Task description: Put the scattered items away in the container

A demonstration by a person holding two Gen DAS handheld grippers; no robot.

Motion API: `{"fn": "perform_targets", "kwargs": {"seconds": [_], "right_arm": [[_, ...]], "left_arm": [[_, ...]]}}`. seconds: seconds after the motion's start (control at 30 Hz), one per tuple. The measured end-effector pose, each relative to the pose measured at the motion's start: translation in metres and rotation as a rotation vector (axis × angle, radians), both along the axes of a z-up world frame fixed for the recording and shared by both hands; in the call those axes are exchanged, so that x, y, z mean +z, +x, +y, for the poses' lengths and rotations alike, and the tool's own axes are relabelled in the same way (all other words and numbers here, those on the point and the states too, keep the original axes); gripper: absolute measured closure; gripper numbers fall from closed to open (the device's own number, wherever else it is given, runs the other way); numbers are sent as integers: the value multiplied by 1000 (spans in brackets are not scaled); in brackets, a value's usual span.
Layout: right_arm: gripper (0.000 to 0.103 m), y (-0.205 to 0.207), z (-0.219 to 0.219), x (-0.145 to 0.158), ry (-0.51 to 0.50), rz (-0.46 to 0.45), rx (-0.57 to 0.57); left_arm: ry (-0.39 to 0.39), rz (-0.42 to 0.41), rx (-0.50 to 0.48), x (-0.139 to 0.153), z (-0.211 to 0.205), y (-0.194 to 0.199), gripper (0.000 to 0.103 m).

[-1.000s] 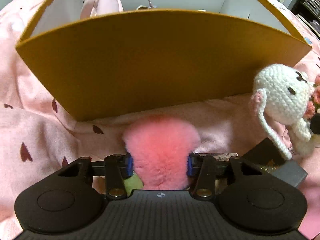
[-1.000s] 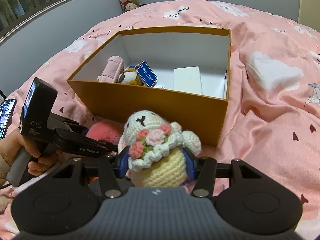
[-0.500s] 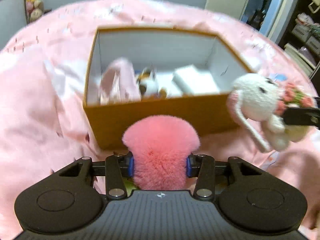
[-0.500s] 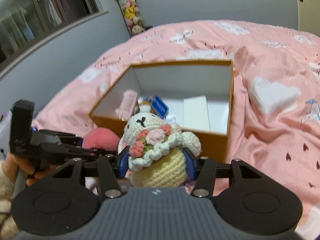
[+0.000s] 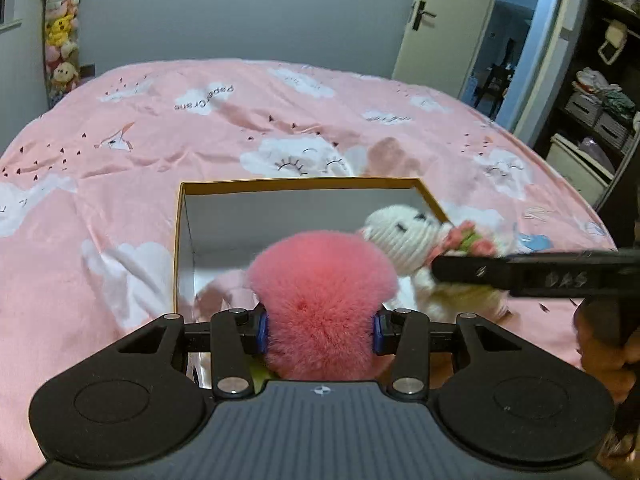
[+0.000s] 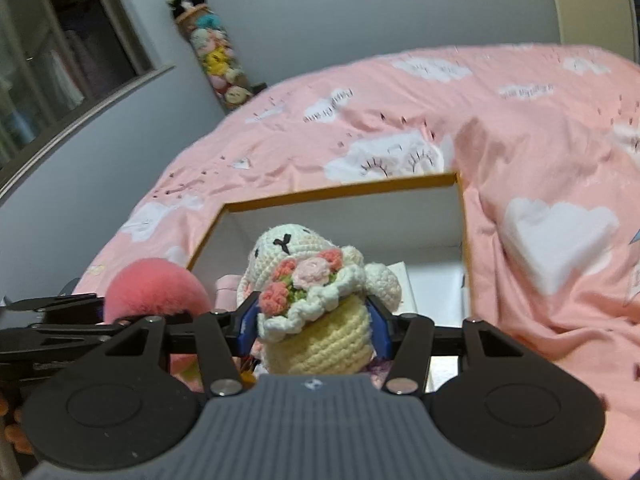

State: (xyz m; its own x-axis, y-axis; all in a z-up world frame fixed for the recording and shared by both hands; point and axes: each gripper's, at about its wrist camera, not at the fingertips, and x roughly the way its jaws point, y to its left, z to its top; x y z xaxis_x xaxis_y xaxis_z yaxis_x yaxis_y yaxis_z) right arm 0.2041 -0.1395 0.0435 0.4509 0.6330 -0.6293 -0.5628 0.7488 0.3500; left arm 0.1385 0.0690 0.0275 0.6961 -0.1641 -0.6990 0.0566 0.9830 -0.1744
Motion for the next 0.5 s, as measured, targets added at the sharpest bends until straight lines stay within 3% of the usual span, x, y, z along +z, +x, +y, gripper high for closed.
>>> {"fn": "perform_targets", "kwargs": {"seconds": [0.27, 0.5], "right_arm": [[46, 30, 35, -47, -62, 127, -68], [44, 36, 38, -63, -80, 184, -47]], "left_arm": [[-56, 99, 10, -27, 16, 33, 52], [-97, 150, 2, -45, 18, 52, 52]]}}
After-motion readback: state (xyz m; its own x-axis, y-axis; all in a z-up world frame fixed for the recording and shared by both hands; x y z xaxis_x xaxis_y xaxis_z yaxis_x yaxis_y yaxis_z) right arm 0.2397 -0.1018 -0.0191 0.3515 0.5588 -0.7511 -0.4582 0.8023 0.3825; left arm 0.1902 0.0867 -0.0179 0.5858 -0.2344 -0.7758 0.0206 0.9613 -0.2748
